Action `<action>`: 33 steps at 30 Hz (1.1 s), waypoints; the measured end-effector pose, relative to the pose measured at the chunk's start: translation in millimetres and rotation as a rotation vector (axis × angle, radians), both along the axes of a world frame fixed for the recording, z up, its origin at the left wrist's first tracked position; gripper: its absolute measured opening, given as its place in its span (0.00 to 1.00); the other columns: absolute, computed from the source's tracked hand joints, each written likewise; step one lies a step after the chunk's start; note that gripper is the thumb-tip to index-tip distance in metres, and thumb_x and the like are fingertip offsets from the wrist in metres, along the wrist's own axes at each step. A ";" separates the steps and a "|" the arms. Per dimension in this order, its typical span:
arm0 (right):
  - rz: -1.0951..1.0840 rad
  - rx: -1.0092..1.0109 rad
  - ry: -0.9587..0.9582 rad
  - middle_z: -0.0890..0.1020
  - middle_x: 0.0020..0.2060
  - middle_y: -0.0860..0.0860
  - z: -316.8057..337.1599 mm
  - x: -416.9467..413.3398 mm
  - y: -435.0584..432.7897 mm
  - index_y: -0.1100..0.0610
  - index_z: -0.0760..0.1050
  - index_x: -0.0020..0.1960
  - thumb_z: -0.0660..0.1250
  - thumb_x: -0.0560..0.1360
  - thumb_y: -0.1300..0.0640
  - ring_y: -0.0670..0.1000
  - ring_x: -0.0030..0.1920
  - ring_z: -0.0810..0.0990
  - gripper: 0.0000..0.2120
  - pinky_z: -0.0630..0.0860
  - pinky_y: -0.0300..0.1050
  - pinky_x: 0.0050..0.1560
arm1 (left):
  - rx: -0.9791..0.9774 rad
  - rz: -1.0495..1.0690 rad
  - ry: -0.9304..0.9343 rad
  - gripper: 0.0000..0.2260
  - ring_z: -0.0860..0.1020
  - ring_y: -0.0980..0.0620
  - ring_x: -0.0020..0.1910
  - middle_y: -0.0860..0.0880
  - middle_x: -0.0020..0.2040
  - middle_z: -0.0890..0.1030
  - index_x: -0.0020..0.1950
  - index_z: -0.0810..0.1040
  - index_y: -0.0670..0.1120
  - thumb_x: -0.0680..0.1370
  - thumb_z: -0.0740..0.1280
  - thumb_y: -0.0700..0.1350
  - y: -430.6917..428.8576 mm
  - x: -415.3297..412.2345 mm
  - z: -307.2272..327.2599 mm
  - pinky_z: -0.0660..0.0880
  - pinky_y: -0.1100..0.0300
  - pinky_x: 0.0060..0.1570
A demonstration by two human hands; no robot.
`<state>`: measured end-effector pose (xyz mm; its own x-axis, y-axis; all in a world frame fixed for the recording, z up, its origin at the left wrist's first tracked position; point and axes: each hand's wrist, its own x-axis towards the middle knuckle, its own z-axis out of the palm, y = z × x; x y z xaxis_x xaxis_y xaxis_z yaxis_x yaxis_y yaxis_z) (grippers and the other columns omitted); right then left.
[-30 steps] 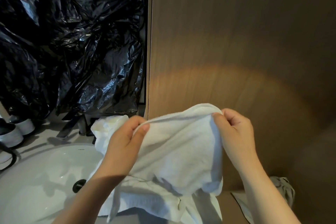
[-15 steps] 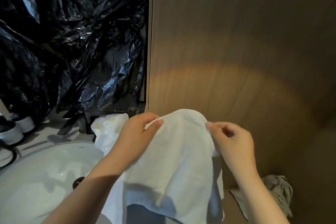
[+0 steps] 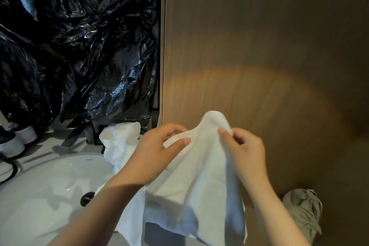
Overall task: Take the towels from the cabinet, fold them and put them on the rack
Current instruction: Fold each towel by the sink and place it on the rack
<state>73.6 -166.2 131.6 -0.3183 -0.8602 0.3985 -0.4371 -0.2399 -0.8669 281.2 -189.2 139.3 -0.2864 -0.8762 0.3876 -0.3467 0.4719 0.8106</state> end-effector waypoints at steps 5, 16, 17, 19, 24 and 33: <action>-0.117 -0.024 -0.233 0.68 0.28 0.56 19.1 -42.6 -13.6 0.67 0.71 0.34 0.70 0.76 0.54 0.52 0.32 0.66 0.20 0.62 0.47 0.35 | 0.233 0.056 -0.054 0.05 0.73 0.61 0.31 0.51 0.33 0.79 0.38 0.82 0.51 0.74 0.73 0.46 8.7 30.3 -22.2 0.69 0.71 0.33; 0.197 0.142 -0.068 0.69 0.26 0.49 11.0 9.9 -12.5 0.57 0.70 0.29 0.68 0.68 0.30 0.46 0.29 0.67 0.29 0.63 0.41 0.31 | -0.139 0.007 0.009 0.13 0.75 0.60 0.34 0.51 0.34 0.78 0.39 0.80 0.45 0.79 0.63 0.48 1.0 2.2 47.4 0.69 0.69 0.36; 0.223 0.156 -0.100 0.67 0.26 0.50 12.2 15.7 -11.9 0.56 0.65 0.28 0.66 0.67 0.27 0.47 0.30 0.65 0.32 0.60 0.42 0.31 | -0.151 -0.025 -0.010 0.12 0.75 0.60 0.35 0.52 0.35 0.79 0.40 0.81 0.45 0.80 0.63 0.47 -0.7 -4.1 51.8 0.69 0.69 0.37; 0.245 0.182 -0.132 0.63 0.28 0.51 14.0 23.2 -12.7 0.56 0.61 0.29 0.64 0.68 0.26 0.49 0.30 0.62 0.34 0.57 0.44 0.31 | -0.137 -0.042 -0.024 0.10 0.76 0.61 0.37 0.55 0.36 0.79 0.42 0.82 0.45 0.81 0.64 0.44 -5.6 -12.8 53.4 0.70 0.68 0.39; 0.404 0.174 -0.169 0.65 0.26 0.48 9.5 21.0 -15.2 0.57 0.69 0.30 0.70 0.75 0.41 0.45 0.26 0.61 0.24 0.59 0.36 0.27 | -0.048 -0.005 0.016 0.11 0.78 0.59 0.40 0.54 0.40 0.81 0.45 0.80 0.54 0.81 0.62 0.42 -17.0 -14.8 40.4 0.73 0.65 0.43; 0.148 -0.023 -0.209 0.71 0.28 0.49 13.4 3.5 -30.9 0.63 0.75 0.34 0.68 0.72 0.52 0.46 0.32 0.67 0.15 0.63 0.43 0.33 | 0.103 -0.029 0.021 0.05 0.78 0.64 0.35 0.52 0.40 0.83 0.48 0.82 0.50 0.77 0.69 0.41 -19.1 -0.7 27.9 0.72 0.72 0.37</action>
